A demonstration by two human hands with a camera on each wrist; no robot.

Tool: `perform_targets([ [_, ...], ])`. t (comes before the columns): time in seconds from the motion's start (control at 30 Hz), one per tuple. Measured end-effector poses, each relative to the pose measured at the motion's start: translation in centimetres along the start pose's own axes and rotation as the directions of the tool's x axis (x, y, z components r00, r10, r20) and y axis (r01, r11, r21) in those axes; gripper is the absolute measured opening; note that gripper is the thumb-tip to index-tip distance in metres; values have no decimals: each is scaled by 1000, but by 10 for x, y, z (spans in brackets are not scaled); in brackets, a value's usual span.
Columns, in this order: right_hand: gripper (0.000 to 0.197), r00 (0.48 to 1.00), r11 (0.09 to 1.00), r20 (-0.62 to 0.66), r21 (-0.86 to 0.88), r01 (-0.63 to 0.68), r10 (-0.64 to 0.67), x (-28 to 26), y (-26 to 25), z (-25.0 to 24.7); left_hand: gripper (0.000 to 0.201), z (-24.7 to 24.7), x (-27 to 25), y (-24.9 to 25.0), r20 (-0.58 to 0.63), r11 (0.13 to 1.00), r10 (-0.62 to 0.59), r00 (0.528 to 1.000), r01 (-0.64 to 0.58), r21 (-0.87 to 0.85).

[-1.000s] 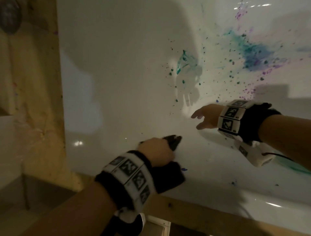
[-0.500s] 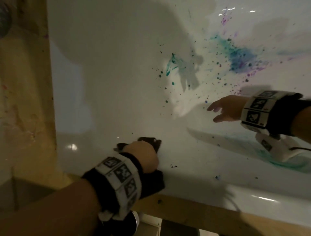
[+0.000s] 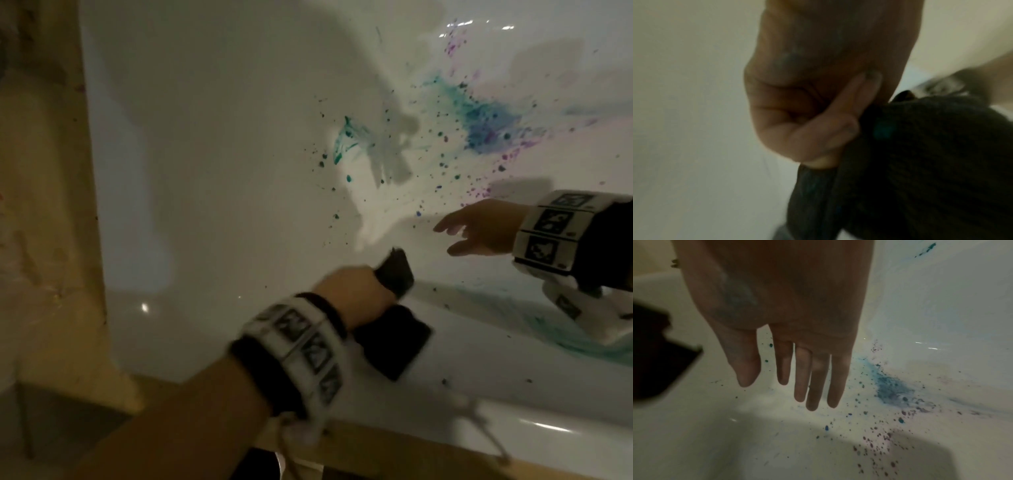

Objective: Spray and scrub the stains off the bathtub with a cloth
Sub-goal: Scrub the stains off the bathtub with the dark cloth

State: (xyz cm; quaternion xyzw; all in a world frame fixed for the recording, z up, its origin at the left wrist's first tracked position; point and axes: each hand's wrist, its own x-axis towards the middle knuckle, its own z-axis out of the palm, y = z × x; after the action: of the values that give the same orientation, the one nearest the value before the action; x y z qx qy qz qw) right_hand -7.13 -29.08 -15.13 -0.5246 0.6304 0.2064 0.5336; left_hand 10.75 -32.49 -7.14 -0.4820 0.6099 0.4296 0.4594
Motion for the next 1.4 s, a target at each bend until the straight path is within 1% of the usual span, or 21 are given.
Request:
perform_targets([
  [0.03,47,1000,1000,2,5,-10,10,0,1,-1,33,-14,-10,-16,-108,988,18,994,-2,152],
  [0.07,47,1000,1000,7,5,-18,18,0,1,-2,28,-27,-18,-34,-202,948,33,979,33,317],
  [0.1,47,1000,1000,17,5,-23,23,1,0,-2,30,-37,-26,-55,-281,886,26,959,108,451],
  [0.13,47,999,1000,26,5,-22,22,2,-2,-1,37,-43,-30,-76,-332,826,-2,943,190,532],
  [0.17,47,999,1000,36,5,-16,16,3,-5,2,42,-44,-34,-95,-339,783,-56,939,252,569],
  [0.27,49,998,999,65,-19,27,-26,12,-20,12,32,-33,-22,-132,-239,815,-299,924,378,440],
  [0.33,52,992,996,107,-44,74,-69,16,-33,19,30,-29,-7,-140,-182,833,-377,908,418,362],
  [0.4,62,967,988,226,-63,138,-120,13,-45,26,39,-30,5,-138,-113,843,-407,906,421,335],
  [0.5,80,879,981,455,-54,185,-141,5,-58,41,42,-30,16,-131,-57,825,-411,910,398,402],
  [0.6,82,811,979,570,-53,196,-131,1,-55,57,47,-25,27,-118,-13,817,-424,906,389,425],
  [0.7,77,801,984,586,-36,174,-120,-4,-49,62,46,-18,38,-94,40,850,-383,923,335,408],
  [0.8,75,800,984,586,-23,175,-128,-5,-45,64,48,-7,48,-56,115,920,-241,964,189,344],
  [0.87,75,796,986,592,-17,168,-125,-4,-45,63,51,1,56,-35,213,964,-166,963,113,240],
  [0.93,76,791,985,599,-23,172,-124,-1,-46,62,50,-1,57,-25,259,973,-140,956,85,214],
  [1.0,78,790,985,601,-23,173,-125,1,-47,60,46,-18,52,-25,212,963,-118,970,60,261],
  [1.07,78,786,984,605,-21,176,-127,2,-49,58,46,-43,44,-36,93,933,-92,991,53,357],
  [1.13,78,787,981,602,-32,193,-135,5,-50,55,51,-63,35,-57,17,877,-110,994,89,472],
  [1.23,78,793,978,595,-49,204,-136,10,-52,51,58,-59,32,-88,120,783,-247,961,125,610],
  [1.3,75,796,975,589,-54,214,-142,14,-55,49,55,-43,37,-93,142,792,-324,935,186,582],
  [1.33,73,801,975,581,-55,215,-144,17,-55,48,52,-36,43,-91,151,809,-330,932,197,554],
  [1.4,69,820,976,556,-62,207,-138,20,-56,44,49,-23,59,-80,151,858,-274,950,171,483],
])
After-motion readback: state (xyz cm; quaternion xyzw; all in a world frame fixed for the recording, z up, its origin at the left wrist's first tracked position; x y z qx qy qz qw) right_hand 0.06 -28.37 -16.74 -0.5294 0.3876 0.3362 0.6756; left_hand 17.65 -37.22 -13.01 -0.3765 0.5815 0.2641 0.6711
